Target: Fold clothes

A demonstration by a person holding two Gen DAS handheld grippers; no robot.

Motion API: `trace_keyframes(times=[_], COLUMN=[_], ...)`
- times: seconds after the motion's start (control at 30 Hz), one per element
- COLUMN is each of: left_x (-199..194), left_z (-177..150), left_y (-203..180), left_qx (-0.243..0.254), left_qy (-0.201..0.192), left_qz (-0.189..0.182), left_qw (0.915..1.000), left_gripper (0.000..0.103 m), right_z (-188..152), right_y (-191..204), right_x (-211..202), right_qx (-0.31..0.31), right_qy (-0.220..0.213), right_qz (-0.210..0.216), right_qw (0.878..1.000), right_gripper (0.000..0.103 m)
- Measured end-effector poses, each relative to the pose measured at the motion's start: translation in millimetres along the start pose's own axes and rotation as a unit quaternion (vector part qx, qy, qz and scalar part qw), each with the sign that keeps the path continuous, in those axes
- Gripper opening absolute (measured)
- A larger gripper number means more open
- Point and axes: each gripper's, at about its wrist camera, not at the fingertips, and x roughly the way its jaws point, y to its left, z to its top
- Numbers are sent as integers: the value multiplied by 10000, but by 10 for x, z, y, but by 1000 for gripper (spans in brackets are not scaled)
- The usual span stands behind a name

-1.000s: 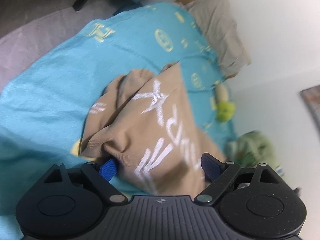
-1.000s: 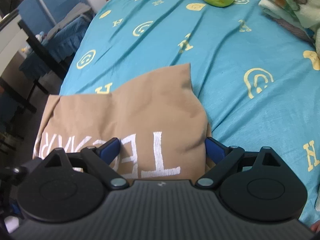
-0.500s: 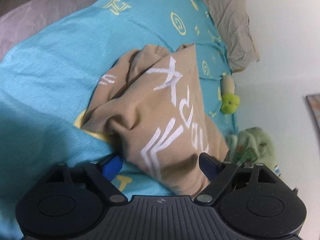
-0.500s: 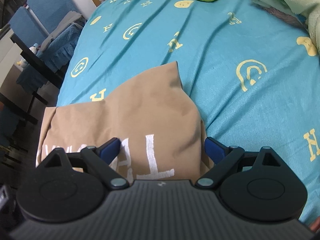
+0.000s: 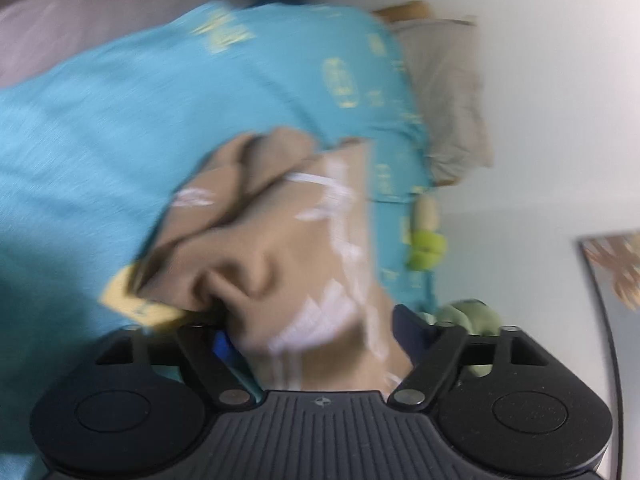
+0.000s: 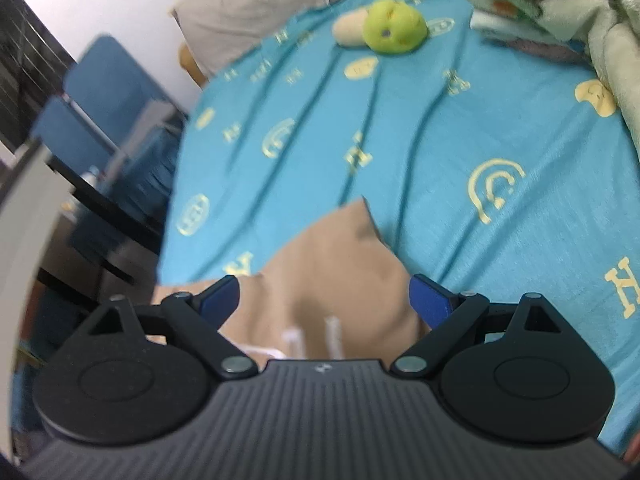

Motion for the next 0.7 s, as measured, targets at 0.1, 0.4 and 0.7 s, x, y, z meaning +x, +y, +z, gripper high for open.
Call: trace_keyframes(times=[0.1,0.4,0.7], left_x=[44,59,-18], left_z=[22,-85,-67], left_y=[-12,-155,-310], left_qx=[-48,445,579], left_qy=[-40,-209,-409], left_qz=[-34,245,-259], left_qw=[10000,9985,9971], left_gripper=[73,41,27], right_z=[-1,-258,-524], right_y=[8,3,-85], right_x=[-118,-84,265], right_qx=[263,1215,2582], right_qy=[-85,786,1637], right_qz=[345,1218,1914], right_qw=[9990,9819,9327], right_gripper=[93,93,94])
